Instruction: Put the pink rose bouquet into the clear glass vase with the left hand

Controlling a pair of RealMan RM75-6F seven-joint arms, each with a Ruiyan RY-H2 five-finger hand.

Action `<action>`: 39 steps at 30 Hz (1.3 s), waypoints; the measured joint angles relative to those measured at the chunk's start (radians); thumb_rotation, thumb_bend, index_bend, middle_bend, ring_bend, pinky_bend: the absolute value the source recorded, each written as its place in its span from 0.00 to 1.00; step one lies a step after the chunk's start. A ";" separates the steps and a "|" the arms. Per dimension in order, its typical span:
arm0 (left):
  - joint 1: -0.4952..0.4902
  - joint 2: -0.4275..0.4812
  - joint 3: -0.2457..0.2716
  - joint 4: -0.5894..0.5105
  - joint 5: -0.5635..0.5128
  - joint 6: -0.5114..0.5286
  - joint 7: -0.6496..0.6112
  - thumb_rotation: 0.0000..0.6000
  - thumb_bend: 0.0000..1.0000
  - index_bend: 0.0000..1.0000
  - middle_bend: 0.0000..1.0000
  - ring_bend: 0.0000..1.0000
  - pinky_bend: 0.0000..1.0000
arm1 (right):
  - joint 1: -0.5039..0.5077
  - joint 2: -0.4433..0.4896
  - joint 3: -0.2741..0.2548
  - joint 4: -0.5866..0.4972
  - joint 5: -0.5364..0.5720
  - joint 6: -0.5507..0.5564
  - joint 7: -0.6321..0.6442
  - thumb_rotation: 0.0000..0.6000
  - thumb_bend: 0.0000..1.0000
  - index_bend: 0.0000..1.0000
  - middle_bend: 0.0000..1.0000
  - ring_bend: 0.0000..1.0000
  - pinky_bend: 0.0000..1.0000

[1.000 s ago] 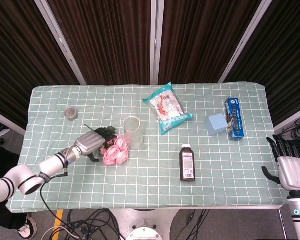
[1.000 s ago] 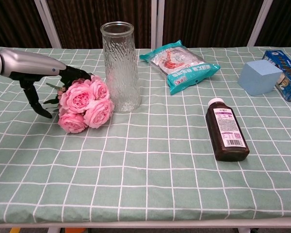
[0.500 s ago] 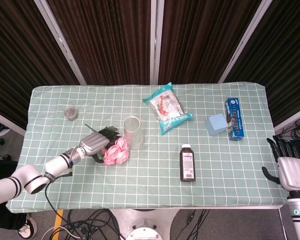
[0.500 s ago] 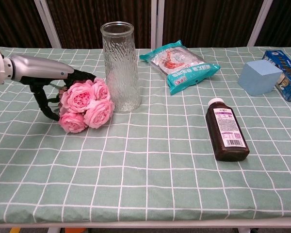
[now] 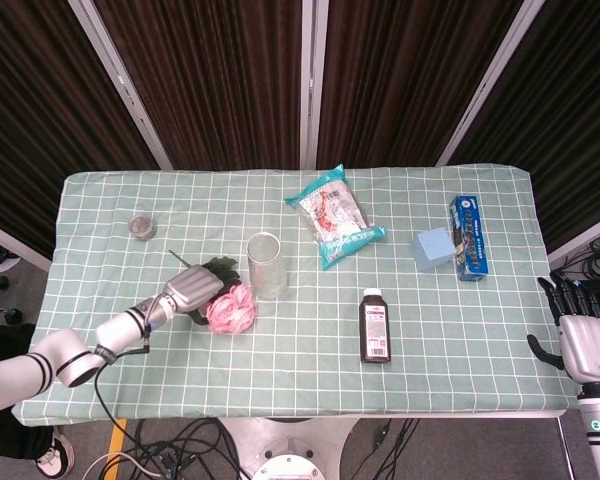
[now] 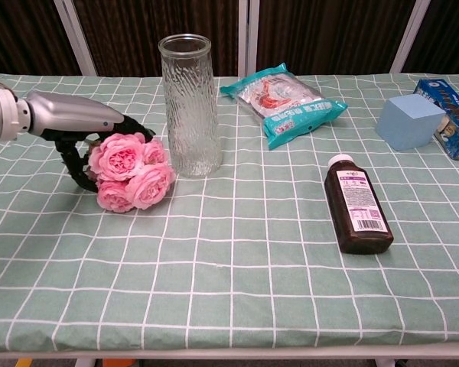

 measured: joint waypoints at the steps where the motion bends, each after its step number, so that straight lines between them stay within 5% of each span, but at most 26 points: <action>1: 0.004 -0.003 0.001 0.002 -0.003 0.004 0.004 1.00 0.21 0.37 0.39 0.33 0.33 | 0.000 0.000 0.000 0.000 0.000 0.000 0.000 1.00 0.23 0.00 0.00 0.00 0.00; 13: 0.012 0.006 0.015 -0.009 -0.004 0.029 0.031 1.00 0.25 0.50 0.50 0.43 0.46 | -0.002 0.005 0.001 -0.006 0.008 0.001 -0.008 1.00 0.23 0.00 0.00 0.00 0.00; 25: 0.096 0.161 0.003 -0.135 -0.043 0.175 0.081 1.00 0.26 0.52 0.52 0.45 0.48 | -0.008 0.013 0.003 -0.005 0.002 0.012 0.006 1.00 0.23 0.00 0.00 0.00 0.00; 31: 0.181 0.239 -0.054 -0.179 -0.147 0.325 0.193 1.00 0.28 0.52 0.52 0.44 0.48 | -0.009 0.012 0.002 -0.004 -0.004 0.017 0.014 1.00 0.23 0.00 0.00 0.00 0.00; 39: 0.285 0.275 -0.221 -0.265 -0.308 0.600 0.300 1.00 0.30 0.52 0.51 0.44 0.48 | -0.011 0.005 -0.001 0.002 -0.009 0.018 0.024 1.00 0.23 0.00 0.00 0.00 0.00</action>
